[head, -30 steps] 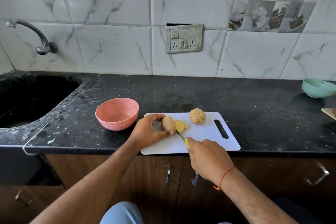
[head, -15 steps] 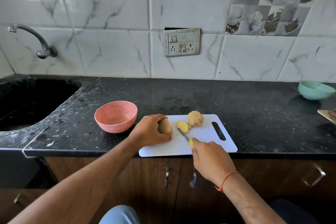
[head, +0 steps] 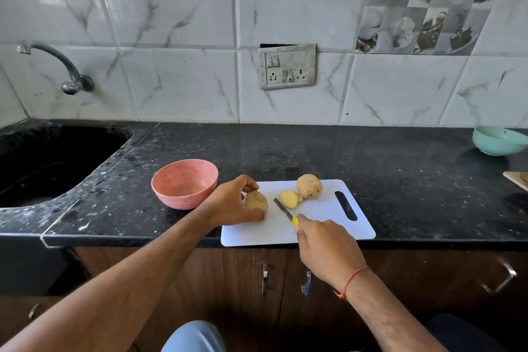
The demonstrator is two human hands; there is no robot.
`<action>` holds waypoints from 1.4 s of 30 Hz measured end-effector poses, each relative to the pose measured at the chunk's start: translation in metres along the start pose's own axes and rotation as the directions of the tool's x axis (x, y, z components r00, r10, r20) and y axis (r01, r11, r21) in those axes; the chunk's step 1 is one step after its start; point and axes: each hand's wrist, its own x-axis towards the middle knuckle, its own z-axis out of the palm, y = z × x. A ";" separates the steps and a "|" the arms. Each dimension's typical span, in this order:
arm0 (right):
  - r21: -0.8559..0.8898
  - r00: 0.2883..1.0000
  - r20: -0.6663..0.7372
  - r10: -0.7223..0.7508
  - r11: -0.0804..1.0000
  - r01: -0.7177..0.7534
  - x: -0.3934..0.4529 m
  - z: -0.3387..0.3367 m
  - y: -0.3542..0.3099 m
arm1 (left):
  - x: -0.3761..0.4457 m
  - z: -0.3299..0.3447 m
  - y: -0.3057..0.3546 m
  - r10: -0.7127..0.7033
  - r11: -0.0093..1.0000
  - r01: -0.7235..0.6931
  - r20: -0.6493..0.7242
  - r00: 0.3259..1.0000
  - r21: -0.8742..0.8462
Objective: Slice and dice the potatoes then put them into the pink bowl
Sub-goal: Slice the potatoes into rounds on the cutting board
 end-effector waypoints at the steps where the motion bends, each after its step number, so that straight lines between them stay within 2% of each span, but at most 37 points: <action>1: 0.004 1.000 -0.001 -0.004 1.000 0.004 0.000 0.000 -0.003 | -0.001 -0.002 -0.001 -0.003 1.000 0.003 0.008 1.000 0.006; 9: -0.002 1.000 -0.015 -0.014 1.000 0.014 0.001 0.001 -0.013 | -0.009 -0.002 -0.003 0.016 1.000 -0.016 0.021 1.000 0.013; 18: -0.004 0.998 -0.069 0.002 1.000 -0.002 -0.001 0.000 -0.014 | -0.013 0.019 -0.005 0.049 0.995 -0.055 -0.084 0.995 -0.077; 25: 0.000 0.998 -0.067 0.003 1.000 -0.003 -0.002 0.002 -0.019 | -0.016 0.016 -0.012 0.050 0.988 -0.062 -0.088 0.995 -0.145; 32: 0.022 0.986 -0.134 0.096 0.995 -0.094 0.008 -0.003 -0.017 | -0.015 0.022 -0.019 0.054 0.980 -0.079 -0.140 0.989 -0.180; 42: -0.040 0.995 -0.102 0.013 0.999 -0.017 0.017 0.006 -0.029 | -0.010 0.023 -0.020 0.087 0.975 -0.113 -0.138 0.987 -0.191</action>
